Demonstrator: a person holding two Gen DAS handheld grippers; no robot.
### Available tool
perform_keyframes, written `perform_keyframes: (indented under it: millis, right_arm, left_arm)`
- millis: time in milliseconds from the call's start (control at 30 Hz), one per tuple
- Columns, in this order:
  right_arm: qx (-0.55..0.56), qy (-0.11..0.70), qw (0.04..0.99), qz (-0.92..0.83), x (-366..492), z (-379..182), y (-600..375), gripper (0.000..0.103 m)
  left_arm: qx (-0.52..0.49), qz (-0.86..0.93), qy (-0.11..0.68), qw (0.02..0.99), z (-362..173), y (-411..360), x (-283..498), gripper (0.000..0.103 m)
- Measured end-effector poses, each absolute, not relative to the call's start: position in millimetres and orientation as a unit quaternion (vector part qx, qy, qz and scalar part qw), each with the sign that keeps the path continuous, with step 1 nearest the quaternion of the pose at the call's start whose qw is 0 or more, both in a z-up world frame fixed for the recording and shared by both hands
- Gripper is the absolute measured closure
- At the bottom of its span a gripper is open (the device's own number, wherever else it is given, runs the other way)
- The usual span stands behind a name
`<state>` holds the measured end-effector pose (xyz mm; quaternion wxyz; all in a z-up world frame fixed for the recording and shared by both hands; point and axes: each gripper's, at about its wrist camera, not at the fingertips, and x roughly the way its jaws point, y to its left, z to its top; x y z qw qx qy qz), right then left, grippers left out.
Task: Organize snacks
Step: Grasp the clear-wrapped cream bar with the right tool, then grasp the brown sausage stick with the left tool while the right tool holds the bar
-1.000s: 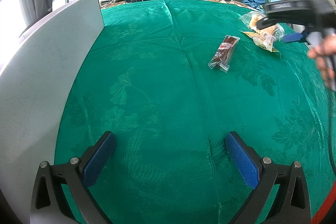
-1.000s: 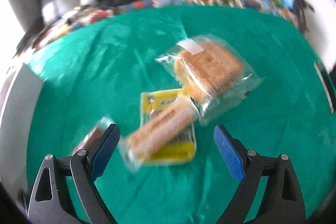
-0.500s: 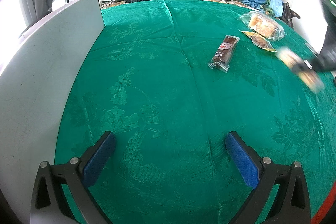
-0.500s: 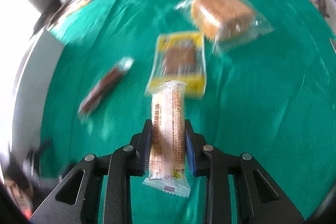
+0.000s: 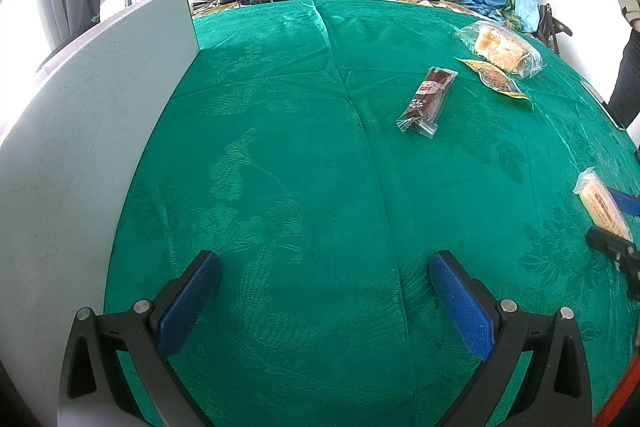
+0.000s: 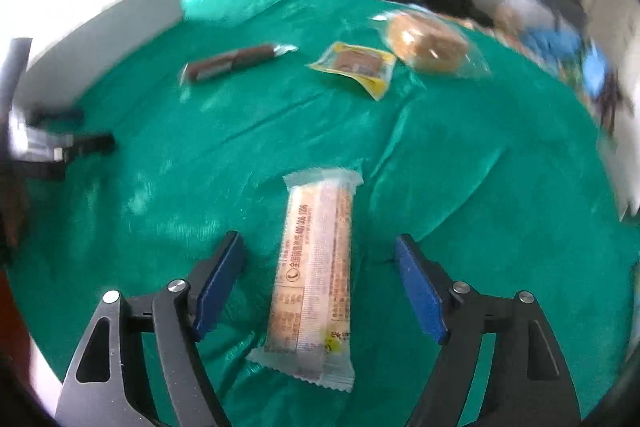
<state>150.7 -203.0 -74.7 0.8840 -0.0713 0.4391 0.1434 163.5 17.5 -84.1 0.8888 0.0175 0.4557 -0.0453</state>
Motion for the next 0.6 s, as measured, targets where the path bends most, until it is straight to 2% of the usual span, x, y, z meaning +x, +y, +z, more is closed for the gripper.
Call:
perform_keyframes:
  millis: [67, 600]
  right_arm:
    - [-0.072, 0.441, 0.885, 0.129, 153.4, -74.9, -205.7, 0.018]
    - [-0.071, 0.44, 0.886, 0.129, 152.5, -73.6, -206.7, 0.018]
  left_arm:
    - [0.018, -0.045, 0.456, 0.889, -84.1, 17.3, 163.5, 0.0]
    - [0.018, -0.045, 0.456, 0.889, -84.2, 17.3, 163.6, 0.0]
